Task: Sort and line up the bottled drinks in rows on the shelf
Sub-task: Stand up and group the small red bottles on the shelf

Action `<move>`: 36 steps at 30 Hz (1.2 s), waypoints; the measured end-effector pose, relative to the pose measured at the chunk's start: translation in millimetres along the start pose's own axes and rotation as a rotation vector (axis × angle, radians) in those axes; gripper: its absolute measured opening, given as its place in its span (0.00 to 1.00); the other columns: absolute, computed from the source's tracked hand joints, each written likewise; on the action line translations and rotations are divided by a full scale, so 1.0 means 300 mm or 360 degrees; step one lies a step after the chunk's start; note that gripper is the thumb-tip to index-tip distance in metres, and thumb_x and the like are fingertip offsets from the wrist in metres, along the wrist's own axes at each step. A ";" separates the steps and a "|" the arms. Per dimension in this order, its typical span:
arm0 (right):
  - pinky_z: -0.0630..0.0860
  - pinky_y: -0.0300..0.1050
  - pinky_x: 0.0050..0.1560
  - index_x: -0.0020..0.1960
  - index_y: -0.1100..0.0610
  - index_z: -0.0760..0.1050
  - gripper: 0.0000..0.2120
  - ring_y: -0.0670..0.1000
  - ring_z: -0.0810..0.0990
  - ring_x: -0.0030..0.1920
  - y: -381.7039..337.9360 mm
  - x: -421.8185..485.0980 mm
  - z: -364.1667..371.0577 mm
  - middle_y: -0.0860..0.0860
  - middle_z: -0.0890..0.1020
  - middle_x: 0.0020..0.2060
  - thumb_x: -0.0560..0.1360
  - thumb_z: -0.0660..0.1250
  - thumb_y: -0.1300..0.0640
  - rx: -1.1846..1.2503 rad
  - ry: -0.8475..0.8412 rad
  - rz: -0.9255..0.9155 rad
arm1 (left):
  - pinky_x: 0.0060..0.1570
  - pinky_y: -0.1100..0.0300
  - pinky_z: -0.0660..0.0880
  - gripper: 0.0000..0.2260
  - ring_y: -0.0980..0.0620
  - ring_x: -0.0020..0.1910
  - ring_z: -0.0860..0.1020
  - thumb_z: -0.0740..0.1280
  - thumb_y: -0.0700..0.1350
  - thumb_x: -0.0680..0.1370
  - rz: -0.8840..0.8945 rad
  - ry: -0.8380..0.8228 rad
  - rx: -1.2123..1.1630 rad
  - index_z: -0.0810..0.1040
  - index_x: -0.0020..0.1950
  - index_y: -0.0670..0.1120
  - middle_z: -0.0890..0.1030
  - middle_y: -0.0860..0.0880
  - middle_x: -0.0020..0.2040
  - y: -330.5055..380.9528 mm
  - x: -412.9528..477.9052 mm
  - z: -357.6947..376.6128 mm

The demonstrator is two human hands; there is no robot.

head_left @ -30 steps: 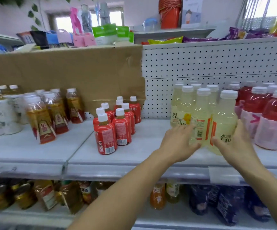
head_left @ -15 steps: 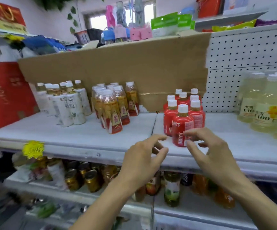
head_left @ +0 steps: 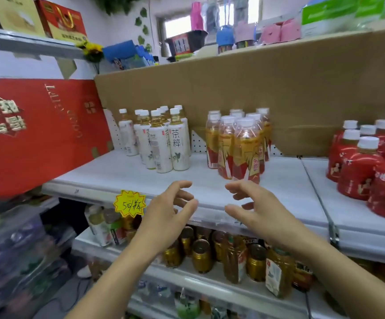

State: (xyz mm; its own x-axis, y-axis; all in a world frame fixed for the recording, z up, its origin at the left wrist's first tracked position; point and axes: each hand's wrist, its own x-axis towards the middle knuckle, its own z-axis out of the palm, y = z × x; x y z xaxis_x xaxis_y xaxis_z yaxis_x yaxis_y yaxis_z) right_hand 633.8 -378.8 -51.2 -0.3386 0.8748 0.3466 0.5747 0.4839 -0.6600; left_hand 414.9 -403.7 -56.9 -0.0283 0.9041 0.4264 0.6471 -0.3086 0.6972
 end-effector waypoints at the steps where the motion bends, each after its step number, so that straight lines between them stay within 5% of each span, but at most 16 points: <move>1: 0.74 0.37 0.60 0.70 0.45 0.67 0.23 0.39 0.73 0.60 -0.015 0.046 0.023 0.39 0.73 0.62 0.77 0.68 0.49 0.0015 -0.0060 0.0009 | 0.52 0.57 0.77 0.16 0.63 0.50 0.78 0.69 0.49 0.79 -0.0016 0.0022 -0.0028 0.72 0.65 0.58 0.80 0.60 0.51 -0.033 0.025 -0.023; 7: 0.73 0.47 0.65 0.76 0.48 0.58 0.39 0.46 0.72 0.64 -0.066 0.362 0.162 0.47 0.70 0.68 0.72 0.74 0.45 0.0103 -0.0240 0.0146 | 0.53 0.61 0.74 0.24 0.60 0.58 0.75 0.71 0.50 0.78 -0.0126 0.0109 -0.0136 0.67 0.72 0.55 0.75 0.58 0.62 -0.204 0.220 -0.141; 10: 0.68 0.43 0.64 0.78 0.50 0.53 0.45 0.45 0.69 0.66 -0.078 0.525 0.225 0.47 0.67 0.72 0.71 0.76 0.49 0.0262 -0.0216 0.0204 | 0.53 0.62 0.73 0.32 0.57 0.61 0.74 0.73 0.52 0.75 -0.0186 0.0149 -0.0183 0.63 0.75 0.53 0.71 0.56 0.67 -0.286 0.340 -0.190; 12: 0.65 0.41 0.62 0.78 0.52 0.51 0.46 0.42 0.67 0.62 -0.076 0.629 0.258 0.45 0.68 0.70 0.71 0.77 0.53 0.0389 -0.0163 0.0230 | 0.58 0.57 0.73 0.37 0.56 0.64 0.72 0.75 0.55 0.73 -0.0243 0.0148 -0.0245 0.60 0.77 0.53 0.68 0.55 0.71 -0.335 0.426 -0.227; 16: 0.64 0.49 0.70 0.79 0.53 0.47 0.53 0.50 0.66 0.72 -0.037 0.817 0.330 0.51 0.63 0.75 0.67 0.80 0.53 0.0521 -0.0008 0.0331 | 0.66 0.51 0.69 0.49 0.54 0.70 0.67 0.77 0.61 0.65 -0.0374 0.0122 -0.0333 0.54 0.79 0.54 0.62 0.54 0.77 -0.440 0.603 -0.294; 19: 0.67 0.54 0.71 0.78 0.51 0.48 0.57 0.52 0.70 0.70 -0.003 0.919 0.379 0.50 0.69 0.70 0.63 0.82 0.52 0.0603 0.0078 0.0365 | 0.72 0.46 0.64 0.56 0.50 0.76 0.62 0.77 0.61 0.62 -0.0425 0.0080 -0.0413 0.48 0.81 0.54 0.56 0.51 0.81 -0.520 0.715 -0.319; 24: 0.73 0.50 0.62 0.75 0.49 0.53 0.53 0.48 0.75 0.62 0.042 1.009 0.426 0.45 0.75 0.60 0.60 0.83 0.51 0.0618 0.0119 0.0357 | 0.76 0.41 0.58 0.65 0.47 0.79 0.57 0.79 0.62 0.55 -0.0424 0.0011 -0.0499 0.42 0.81 0.53 0.53 0.49 0.82 -0.623 0.889 -0.353; 28: 0.77 0.56 0.62 0.73 0.43 0.58 0.57 0.48 0.79 0.60 0.074 1.046 0.429 0.44 0.79 0.59 0.51 0.84 0.42 0.0731 0.0121 0.0347 | 0.75 0.41 0.60 0.74 0.48 0.77 0.62 0.81 0.69 0.45 -0.0364 -0.0143 -0.0684 0.42 0.81 0.58 0.60 0.49 0.80 -0.695 1.014 -0.359; 33: 0.78 0.50 0.60 0.65 0.42 0.69 0.37 0.43 0.83 0.54 0.061 1.086 0.436 0.41 0.84 0.53 0.60 0.81 0.52 0.0814 -0.0060 0.0297 | 0.69 0.49 0.70 0.69 0.53 0.68 0.72 0.80 0.70 0.43 -0.0209 -0.0375 -0.0786 0.52 0.79 0.59 0.73 0.55 0.70 -0.774 1.102 -0.358; 36: 0.81 0.37 0.49 0.64 0.45 0.71 0.31 0.40 0.83 0.52 0.034 1.111 0.470 0.39 0.85 0.50 0.66 0.79 0.58 0.0836 -0.0201 0.0294 | 0.65 0.52 0.71 0.65 0.57 0.66 0.73 0.82 0.67 0.47 -0.0159 -0.0450 -0.0834 0.54 0.79 0.59 0.73 0.62 0.65 -0.807 1.127 -0.355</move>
State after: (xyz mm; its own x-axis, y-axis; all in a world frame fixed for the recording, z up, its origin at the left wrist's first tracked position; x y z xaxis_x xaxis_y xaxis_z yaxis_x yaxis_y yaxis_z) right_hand 421.7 -85.6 -36.5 -0.3728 0.9184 0.1328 0.1960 0.2178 -0.9561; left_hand 167.6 -54.7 -20.2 0.1806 0.9576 0.2246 0.1882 -0.2578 0.9477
